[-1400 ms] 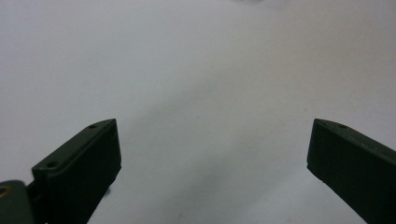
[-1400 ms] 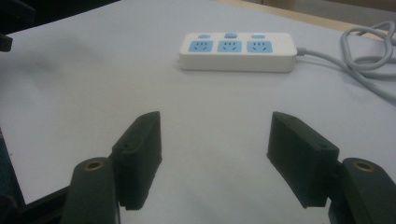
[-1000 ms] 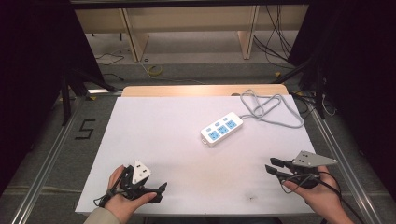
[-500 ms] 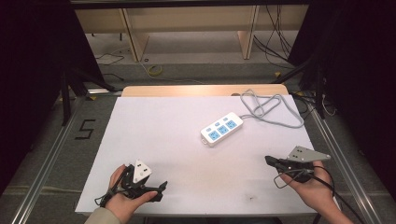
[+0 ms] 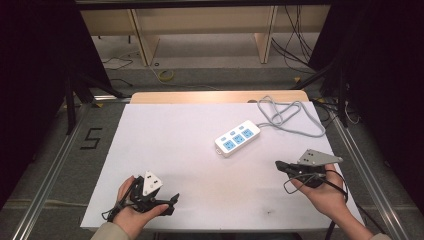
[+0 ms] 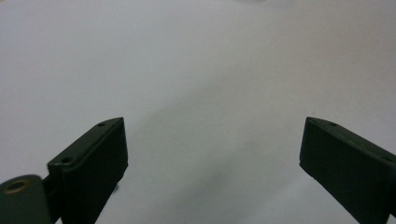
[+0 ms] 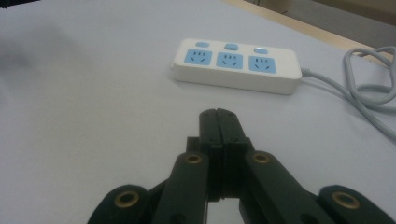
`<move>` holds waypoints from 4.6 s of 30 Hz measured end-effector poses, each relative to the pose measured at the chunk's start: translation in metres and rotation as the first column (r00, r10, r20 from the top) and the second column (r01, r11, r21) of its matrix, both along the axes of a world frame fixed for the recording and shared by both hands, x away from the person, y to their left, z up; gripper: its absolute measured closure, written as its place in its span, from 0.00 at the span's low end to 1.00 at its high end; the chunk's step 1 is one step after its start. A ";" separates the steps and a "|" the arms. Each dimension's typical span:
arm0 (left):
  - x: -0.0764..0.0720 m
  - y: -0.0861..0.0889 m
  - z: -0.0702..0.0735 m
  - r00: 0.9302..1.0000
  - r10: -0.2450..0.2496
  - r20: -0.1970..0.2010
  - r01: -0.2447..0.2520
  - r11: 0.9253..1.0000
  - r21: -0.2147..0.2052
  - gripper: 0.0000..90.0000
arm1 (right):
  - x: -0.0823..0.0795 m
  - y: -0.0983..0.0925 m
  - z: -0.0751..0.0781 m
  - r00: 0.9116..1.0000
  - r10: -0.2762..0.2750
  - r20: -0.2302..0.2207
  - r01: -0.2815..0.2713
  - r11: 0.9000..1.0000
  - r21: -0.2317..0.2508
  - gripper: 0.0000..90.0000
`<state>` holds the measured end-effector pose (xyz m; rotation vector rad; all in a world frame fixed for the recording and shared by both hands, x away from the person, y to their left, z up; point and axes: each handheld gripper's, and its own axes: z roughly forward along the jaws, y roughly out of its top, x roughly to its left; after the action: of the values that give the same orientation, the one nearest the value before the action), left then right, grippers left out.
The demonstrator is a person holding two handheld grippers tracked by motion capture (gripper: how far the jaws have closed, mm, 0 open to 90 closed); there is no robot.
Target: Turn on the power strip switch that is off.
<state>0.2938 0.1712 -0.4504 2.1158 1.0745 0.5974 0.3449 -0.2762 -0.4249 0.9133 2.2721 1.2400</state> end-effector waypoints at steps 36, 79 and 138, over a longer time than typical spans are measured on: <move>0.001 0.000 0.001 1.000 0.010 0.022 -0.010 1.000 -0.002 0.11 | 0.021 0.016 0.004 1.000 -0.007 0.002 0.007 1.000 -0.013 1.00; 0.001 -0.001 0.002 1.000 0.012 0.026 -0.012 1.000 0.005 0.12 | 0.048 0.036 0.005 1.000 -0.015 -0.013 0.015 0.999 -0.043 1.00; 0.001 -0.002 0.001 0.999 0.012 0.033 -0.012 1.000 0.006 0.12 | 0.077 0.052 0.000 0.999 -0.031 -0.030 0.029 0.997 -0.072 1.00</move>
<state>0.2946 0.1692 -0.4492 2.0994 1.0690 0.6397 0.4220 -0.2244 -0.4250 0.9437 2.3021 1.1321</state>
